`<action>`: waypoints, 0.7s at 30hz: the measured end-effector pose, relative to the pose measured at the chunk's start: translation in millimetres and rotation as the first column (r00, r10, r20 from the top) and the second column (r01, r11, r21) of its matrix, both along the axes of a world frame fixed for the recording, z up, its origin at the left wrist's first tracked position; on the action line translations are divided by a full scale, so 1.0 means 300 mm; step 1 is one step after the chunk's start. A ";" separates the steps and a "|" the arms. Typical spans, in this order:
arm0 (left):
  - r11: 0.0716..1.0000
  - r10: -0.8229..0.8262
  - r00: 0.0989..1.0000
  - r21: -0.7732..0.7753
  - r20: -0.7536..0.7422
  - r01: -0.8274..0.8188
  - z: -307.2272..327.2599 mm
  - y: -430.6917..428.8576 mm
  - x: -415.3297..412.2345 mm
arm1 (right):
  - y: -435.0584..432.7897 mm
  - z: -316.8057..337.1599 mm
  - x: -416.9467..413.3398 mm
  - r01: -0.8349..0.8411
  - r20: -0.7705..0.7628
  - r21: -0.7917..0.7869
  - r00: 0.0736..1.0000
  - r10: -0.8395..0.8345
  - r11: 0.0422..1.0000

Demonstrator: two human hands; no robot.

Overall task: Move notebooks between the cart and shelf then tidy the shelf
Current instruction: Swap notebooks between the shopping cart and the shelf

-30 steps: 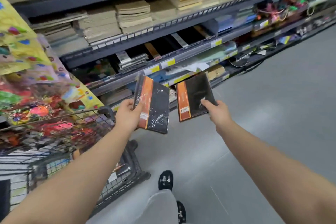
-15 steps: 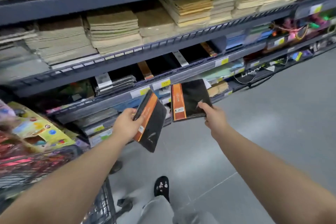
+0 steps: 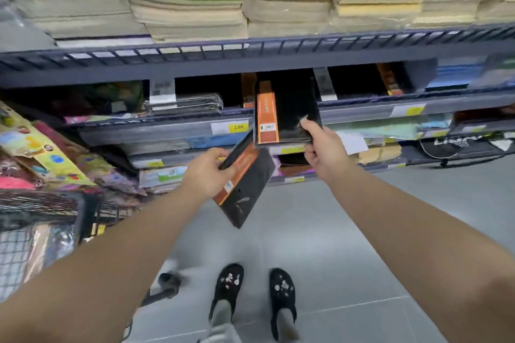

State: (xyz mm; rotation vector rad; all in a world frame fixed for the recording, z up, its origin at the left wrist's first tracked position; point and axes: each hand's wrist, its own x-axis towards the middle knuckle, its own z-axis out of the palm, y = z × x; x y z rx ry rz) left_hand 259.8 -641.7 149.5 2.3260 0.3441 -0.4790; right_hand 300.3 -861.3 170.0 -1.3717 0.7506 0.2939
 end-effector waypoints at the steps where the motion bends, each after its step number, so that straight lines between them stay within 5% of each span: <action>1: 1.000 0.029 1.000 -0.009 0.001 -0.029 -0.019 -0.014 0.007 | 0.003 -0.020 0.040 0.002 -0.003 0.025 1.000 -0.002 1.000; 6: 0.974 0.194 0.981 -0.123 0.006 -0.192 -0.114 -0.073 0.022 | 0.021 -0.089 0.191 -0.074 -0.001 0.139 0.997 0.075 0.988; 12: 0.919 0.322 0.946 -0.229 -0.033 -0.321 -0.211 -0.102 0.001 | 0.050 -0.132 0.235 -0.029 0.121 0.386 0.992 -0.020 0.922; 14: 0.899 0.347 0.936 -0.264 -0.059 -0.350 -0.237 -0.100 -0.012 | 0.062 -0.140 0.243 -0.096 0.208 0.227 0.977 0.048 0.969; 17: 0.879 0.362 0.929 -0.305 -0.074 -0.366 -0.257 -0.099 -0.030 | 0.070 -0.171 0.281 -0.191 0.274 -0.214 0.929 0.247 0.958; 21: 0.841 0.384 0.919 -0.378 -0.087 -0.387 -0.258 -0.098 -0.041 | 0.071 -0.198 0.304 -0.160 0.212 -0.442 0.938 0.276 0.883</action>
